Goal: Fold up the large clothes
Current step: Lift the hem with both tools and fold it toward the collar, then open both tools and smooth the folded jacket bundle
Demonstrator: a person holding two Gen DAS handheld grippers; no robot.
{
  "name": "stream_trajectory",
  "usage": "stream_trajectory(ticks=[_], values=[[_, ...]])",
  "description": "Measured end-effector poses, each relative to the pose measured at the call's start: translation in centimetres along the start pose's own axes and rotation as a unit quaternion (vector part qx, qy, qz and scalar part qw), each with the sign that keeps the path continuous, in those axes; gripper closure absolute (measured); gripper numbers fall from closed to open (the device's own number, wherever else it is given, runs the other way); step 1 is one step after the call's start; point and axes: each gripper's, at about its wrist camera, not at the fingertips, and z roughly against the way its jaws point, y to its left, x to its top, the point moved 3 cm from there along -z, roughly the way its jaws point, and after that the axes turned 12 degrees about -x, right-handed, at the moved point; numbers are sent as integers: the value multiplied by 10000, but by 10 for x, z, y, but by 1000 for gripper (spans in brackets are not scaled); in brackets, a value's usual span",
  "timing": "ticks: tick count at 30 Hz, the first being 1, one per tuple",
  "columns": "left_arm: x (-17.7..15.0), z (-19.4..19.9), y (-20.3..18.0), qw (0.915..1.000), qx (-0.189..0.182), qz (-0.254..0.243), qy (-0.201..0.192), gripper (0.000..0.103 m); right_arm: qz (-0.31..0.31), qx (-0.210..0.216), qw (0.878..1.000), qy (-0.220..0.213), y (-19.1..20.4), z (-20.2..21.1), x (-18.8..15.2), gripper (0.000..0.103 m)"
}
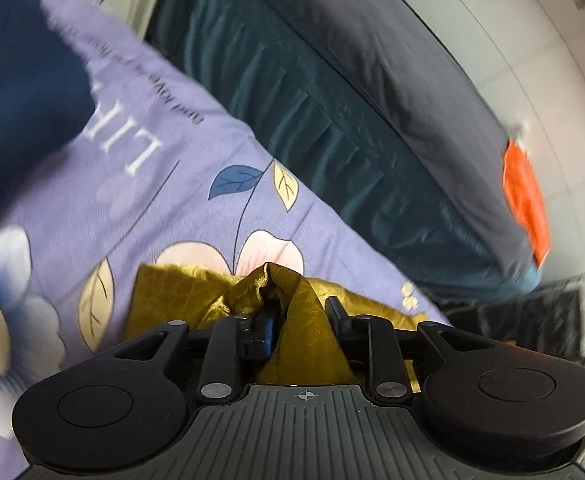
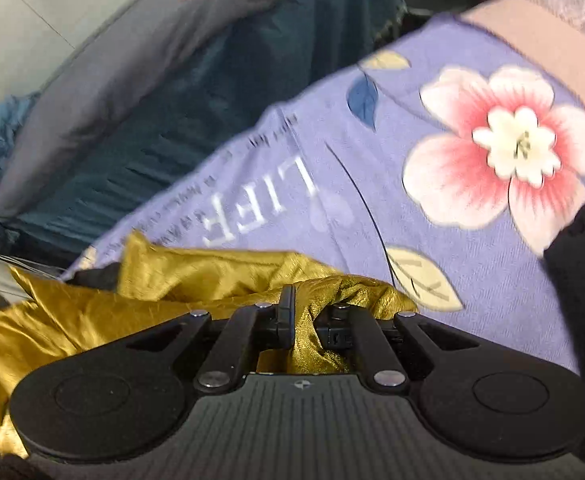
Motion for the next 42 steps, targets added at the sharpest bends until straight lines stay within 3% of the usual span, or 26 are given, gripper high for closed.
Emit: stream_trajectory(ticks=[3,4,5,8,10,12,14,15,16,19,22,25,27,29,31,34,37,42], values=[[6,10,5,9995,-228,235,-36,13,-163,-21,9998,87,-1,-7,-3,95],[10,15,7,9990,-317,308,-90,7,-212,16,9997,76,-2,-7,-3,95],[14,22,10,9984,-381,386,-181,2,-249,67,9996,79,-3,-7,-3,95],[25,46,15,9961,-343,467,-658,0,-435,310,9985,137,-9,-8,-2,93],[32,64,15,9946,-120,337,-970,0,-681,493,9963,162,-15,-8,-3,86],[30,74,12,9955,-17,137,-933,0,-907,688,9932,229,-21,-9,-5,78],[15,77,-2,9960,149,-408,-775,0,-1159,929,9887,214,-26,-7,-6,64],[5,77,-13,9930,378,-887,-678,0,-1265,1058,9861,225,-28,-6,-7,52],[-9,77,-25,9855,658,-1436,-612,0,-1349,1157,9838,226,-29,-4,-8,44],[-58,76,-60,9478,1278,-2849,-647,0,-1413,1083,9840,28,-29,13,-9,32],[-111,72,-86,9151,1302,-3773,-573,0,-1323,967,9855,-443,-24,42,-12,27],[-154,65,-102,8990,1245,-4171,-483,0,-740,670,9882,-1158,-11,79,-21,21],[-175,60,-105,8967,1259,-4226,-373,0,37,428,9845,-1698,5,103,-34,20],[-192,56,-103,8960,1277,-4240,-330,0,847,310,9712,-2206,22,125,-56,16],[-203,53,-100,8949,1292,-4265,-227,0,1523,406,9572,-2427,36,137,-83,9],[-210,51,-94,8989,1441,-4138,-85,0,2237,562,9458,-2284,50,140,-123,9],[-212,50,-90,9023,1476,-4049,-76,0,2564,437,9457,-1948,56,128,-154,9],[-206,34,-79,8931,1737,-4148,127,0,2593,390,9554,-1357,62,105,-171,10]])
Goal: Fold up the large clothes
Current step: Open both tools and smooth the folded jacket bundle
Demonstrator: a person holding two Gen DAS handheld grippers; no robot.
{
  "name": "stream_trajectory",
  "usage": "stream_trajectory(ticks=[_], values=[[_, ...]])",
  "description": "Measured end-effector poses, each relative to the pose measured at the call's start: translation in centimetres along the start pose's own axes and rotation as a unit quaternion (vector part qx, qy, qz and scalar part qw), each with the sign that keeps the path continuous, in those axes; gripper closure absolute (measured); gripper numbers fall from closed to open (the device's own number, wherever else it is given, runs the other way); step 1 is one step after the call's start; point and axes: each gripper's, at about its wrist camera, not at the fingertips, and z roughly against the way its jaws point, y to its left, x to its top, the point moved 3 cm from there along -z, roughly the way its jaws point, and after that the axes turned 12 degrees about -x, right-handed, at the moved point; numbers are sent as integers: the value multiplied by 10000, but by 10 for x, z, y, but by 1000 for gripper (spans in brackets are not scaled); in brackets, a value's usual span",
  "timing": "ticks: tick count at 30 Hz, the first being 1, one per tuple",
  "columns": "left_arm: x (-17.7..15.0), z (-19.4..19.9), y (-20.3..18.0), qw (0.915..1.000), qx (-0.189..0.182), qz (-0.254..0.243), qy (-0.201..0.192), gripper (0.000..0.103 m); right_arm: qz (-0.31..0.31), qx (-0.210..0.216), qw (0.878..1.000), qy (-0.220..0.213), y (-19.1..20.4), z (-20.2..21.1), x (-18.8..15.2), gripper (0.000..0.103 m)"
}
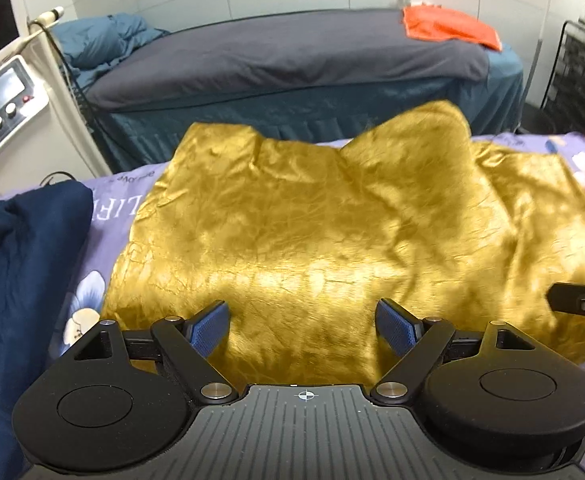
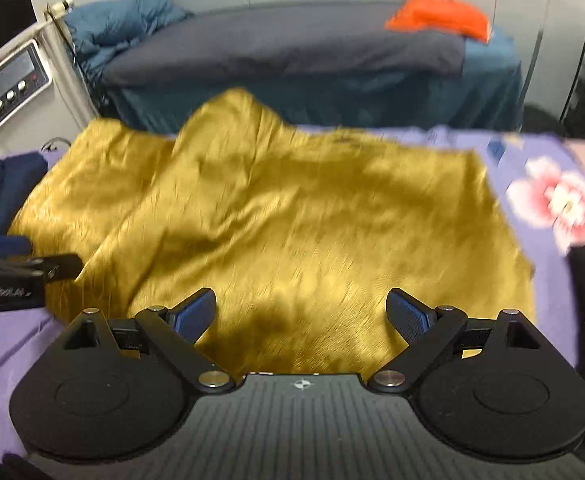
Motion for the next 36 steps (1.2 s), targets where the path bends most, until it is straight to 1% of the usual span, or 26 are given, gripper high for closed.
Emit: stream_trajectory(ticks=[2,4,6,9,12,13,16,19,21,24,26,28,32,36], values=[[3,-8,5,10000,9,30,76,0,-34,-94,9999,120,-1,-9,-1,10],[7,-15,10,9999,14,80,73,0,-23,-236,9994,245,-2,-20,3,9],[12,-26,14,9999,27,112,99,0,-23,-248,9990,363,-3,-30,9,8],[21,-40,16,9999,95,75,113,0,-74,-297,9989,345,-7,-42,22,5],[32,-61,21,9994,167,39,293,0,-150,-382,9981,468,-12,-61,37,4],[35,-69,24,9991,164,72,376,0,-208,-428,9975,516,-15,-67,41,2],[44,-91,38,9973,49,425,600,0,-336,-500,9948,824,-21,-91,51,1],[51,-108,52,9948,-64,705,737,0,-415,-533,9918,1082,-28,-111,57,0],[55,-117,61,9930,-135,866,793,0,-551,-491,9897,1227,-34,-123,60,0],[60,-130,72,9877,-302,1173,989,0,-880,-383,9844,1471,-46,-140,63,0],[62,-133,70,9893,-241,1030,1008,0,-962,-385,9821,1571,-48,-147,65,0],[61,-134,66,9905,-181,918,1008,0,-904,-460,9822,1578,-46,-149,67,0],[58,-134,68,9910,-204,931,943,0,-880,-530,9843,1435,-42,-147,64,0],[60,-134,68,9906,-184,919,993,0,-898,-561,9857,1311,-41,-144,61,0]])
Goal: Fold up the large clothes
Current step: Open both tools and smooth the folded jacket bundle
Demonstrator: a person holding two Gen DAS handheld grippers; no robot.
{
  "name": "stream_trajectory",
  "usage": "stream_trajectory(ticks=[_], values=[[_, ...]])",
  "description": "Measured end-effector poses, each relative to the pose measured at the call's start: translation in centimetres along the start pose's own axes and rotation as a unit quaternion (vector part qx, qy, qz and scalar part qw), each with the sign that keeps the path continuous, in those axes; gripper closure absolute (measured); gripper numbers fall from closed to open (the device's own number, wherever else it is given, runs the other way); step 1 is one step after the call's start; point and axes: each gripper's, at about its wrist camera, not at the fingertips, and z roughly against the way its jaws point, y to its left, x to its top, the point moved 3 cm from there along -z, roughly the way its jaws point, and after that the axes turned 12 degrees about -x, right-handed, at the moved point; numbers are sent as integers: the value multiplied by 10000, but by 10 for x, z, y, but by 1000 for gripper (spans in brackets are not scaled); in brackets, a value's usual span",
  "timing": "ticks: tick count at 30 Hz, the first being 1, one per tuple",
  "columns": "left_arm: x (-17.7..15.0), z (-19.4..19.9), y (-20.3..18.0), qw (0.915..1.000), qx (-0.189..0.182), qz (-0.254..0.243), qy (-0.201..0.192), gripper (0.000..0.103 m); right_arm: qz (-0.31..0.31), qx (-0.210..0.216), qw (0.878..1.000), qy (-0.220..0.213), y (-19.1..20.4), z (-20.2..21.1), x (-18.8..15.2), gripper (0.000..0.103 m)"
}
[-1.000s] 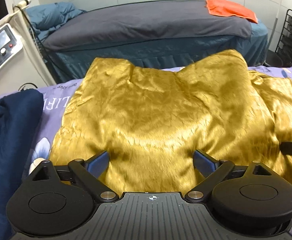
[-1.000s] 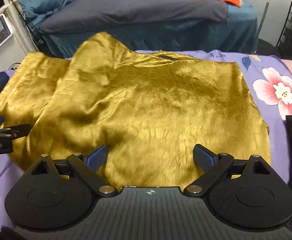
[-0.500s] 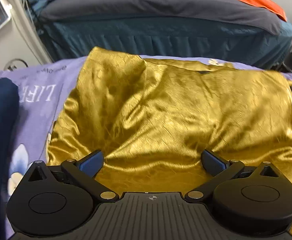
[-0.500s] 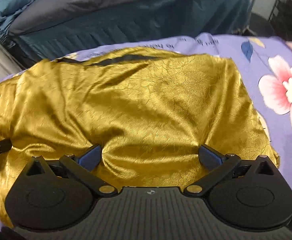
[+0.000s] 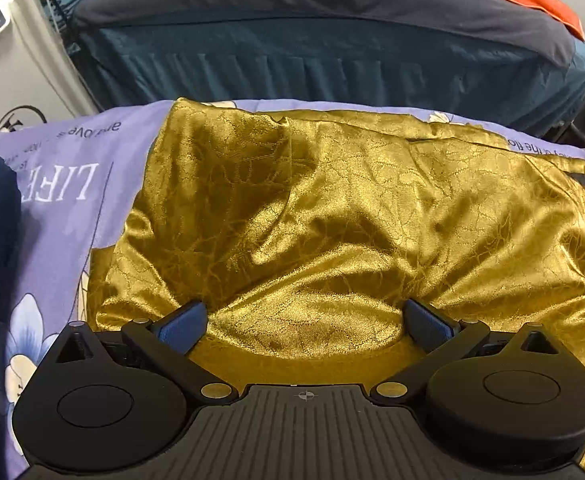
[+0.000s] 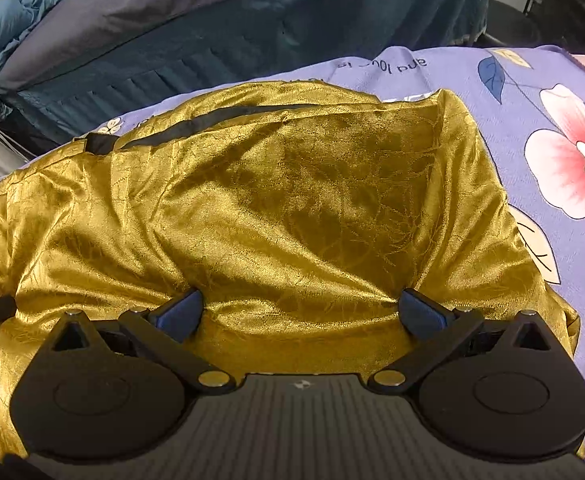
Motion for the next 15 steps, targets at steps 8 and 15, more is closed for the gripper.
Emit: stream_trajectory(ticks=[8,15], values=[[-8,31,-6,9998,14,-110,-189,0,-730,416,9952,-493,-28,47,-14,1],[-33,71,-9,9988,30,61,-484,0,-1210,491,9886,-748,-63,89,-49,0]])
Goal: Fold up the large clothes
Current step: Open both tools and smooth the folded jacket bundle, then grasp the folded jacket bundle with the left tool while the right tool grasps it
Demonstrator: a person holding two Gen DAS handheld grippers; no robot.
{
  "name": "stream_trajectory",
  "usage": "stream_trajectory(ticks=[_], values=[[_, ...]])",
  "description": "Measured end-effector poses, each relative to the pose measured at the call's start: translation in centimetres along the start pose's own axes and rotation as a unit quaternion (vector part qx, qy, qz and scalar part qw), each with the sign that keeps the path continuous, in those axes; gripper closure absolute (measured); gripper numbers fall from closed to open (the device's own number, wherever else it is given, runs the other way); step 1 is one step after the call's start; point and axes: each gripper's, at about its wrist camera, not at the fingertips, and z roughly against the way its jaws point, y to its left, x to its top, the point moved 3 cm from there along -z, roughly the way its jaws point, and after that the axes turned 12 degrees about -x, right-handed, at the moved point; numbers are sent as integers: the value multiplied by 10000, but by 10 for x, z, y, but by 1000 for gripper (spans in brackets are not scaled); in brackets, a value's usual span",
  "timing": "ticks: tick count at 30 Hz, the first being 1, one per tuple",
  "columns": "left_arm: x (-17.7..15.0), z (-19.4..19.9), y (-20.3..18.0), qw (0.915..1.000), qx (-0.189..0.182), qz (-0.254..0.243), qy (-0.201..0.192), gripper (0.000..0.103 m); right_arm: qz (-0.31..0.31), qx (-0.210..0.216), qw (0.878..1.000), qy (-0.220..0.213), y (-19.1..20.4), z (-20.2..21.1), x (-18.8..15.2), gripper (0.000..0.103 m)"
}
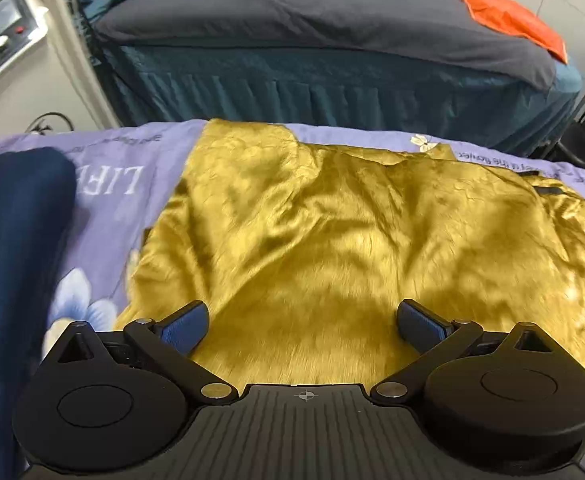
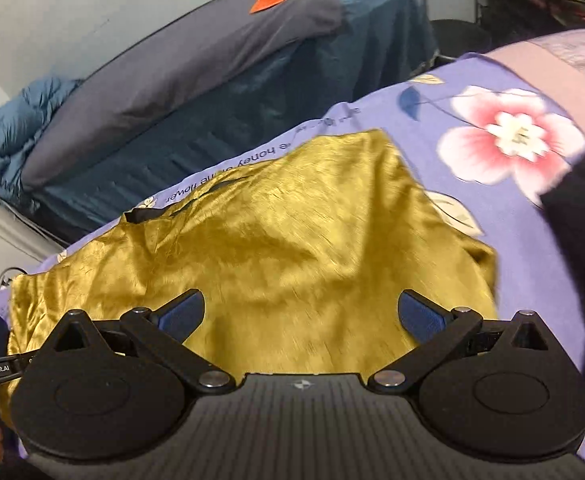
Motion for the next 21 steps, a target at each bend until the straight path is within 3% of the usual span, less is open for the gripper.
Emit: stream_trajectory(ticks=[3,6,10,13,16,21], values=[[-27,33,5,9977,-227,414,-491,0,-230,88,9997,-68,-17,21,-13,0],[-60,60,23,9874,-628,1163,-874,0,-855,324,9958,-19,-40,40,-34,0],[-97,56,46,9657,-1000,2311,-630,0,-1735,800,9807,412,-63,42,-66,0],[-105,54,42,9679,-915,2299,-450,0,-1931,828,9746,776,-62,34,-82,8],[-110,53,35,9609,-1298,2390,-516,0,-1857,970,9736,912,-52,36,-90,3],[-113,28,44,9328,-1560,3132,-857,0,-2961,1533,9382,931,-61,15,-100,2]])
